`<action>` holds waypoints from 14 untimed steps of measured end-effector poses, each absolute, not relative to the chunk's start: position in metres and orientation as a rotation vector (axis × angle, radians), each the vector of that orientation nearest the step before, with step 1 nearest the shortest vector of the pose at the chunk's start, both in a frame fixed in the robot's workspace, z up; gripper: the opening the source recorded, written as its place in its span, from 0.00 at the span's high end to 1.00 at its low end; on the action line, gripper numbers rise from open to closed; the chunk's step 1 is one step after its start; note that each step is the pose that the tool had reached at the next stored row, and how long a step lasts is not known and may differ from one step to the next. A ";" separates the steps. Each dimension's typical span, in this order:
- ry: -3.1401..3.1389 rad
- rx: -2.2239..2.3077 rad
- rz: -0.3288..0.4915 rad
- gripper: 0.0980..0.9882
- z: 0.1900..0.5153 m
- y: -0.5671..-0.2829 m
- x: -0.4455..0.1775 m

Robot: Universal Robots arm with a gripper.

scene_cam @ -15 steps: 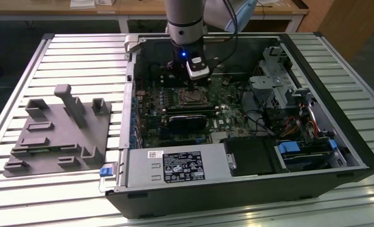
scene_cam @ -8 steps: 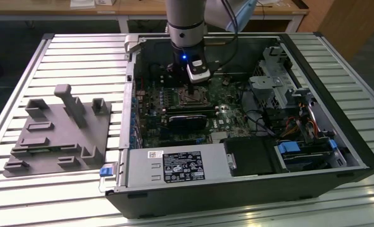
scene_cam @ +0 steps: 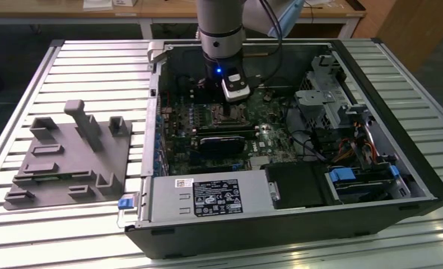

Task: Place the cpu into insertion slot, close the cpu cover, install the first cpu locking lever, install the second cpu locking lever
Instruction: 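Install the first cpu locking lever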

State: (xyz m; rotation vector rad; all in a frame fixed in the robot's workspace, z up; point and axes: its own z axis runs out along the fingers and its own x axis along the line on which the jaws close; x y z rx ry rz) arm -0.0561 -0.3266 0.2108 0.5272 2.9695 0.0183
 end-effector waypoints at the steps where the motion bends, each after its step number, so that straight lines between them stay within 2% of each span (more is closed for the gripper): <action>1: 2.970 0.527 0.018 0.99 0.211 -0.327 -0.056; 14: 2.974 0.502 0.018 0.99 0.222 -0.327 -0.056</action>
